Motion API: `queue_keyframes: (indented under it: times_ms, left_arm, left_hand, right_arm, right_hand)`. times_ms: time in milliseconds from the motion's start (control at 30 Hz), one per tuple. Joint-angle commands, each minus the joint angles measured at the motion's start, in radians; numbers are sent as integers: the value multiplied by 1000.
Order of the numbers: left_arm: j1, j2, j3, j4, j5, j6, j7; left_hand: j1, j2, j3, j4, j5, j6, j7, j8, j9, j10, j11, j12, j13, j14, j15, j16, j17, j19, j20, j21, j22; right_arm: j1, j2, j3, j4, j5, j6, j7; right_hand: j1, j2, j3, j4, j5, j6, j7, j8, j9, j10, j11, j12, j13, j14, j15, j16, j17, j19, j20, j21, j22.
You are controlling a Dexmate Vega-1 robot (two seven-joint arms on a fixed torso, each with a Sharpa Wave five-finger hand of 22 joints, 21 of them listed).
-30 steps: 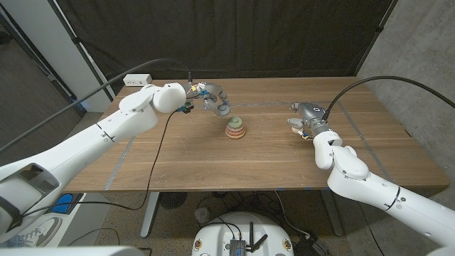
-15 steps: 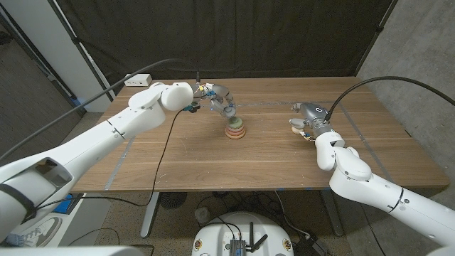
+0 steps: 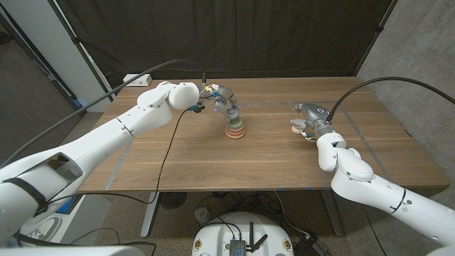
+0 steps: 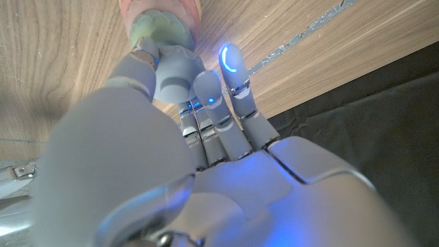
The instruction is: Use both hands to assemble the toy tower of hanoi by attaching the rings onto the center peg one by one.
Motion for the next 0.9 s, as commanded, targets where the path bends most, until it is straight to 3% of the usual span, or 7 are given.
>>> queue_keyframes:
  times_ms: [33,900]
  left_arm:
    - [-31,-30,35,43,12,-2,-25]
    - [-33,-52,50,91,-8,-35,15]
  left_hand:
    - [0,3,3,7,5,8,-5,5,4,98,-96,1,79,6,-8,-2,2,-2,-123,3,5]
    - [6,6,0,5,4,10,-5,1,5,100,-97,1,79,12,-9,-10,0,7,-123,5,6]
  right_arm:
    - [-1,-5,-1,-5,6,-7,-4]
    - [-13,-12,9,-7,31,-4,-22]
  right_hand:
    - [0,11,-1,-4,9,7,4,-3,0,11,0,0,1,7,-59,8,5,-2,-95,4,2]
    - [-2,13,0,-4,11,10,5,-4,-1,10,-1,-2,1,7,-59,11,6,-2,-95,4,3]
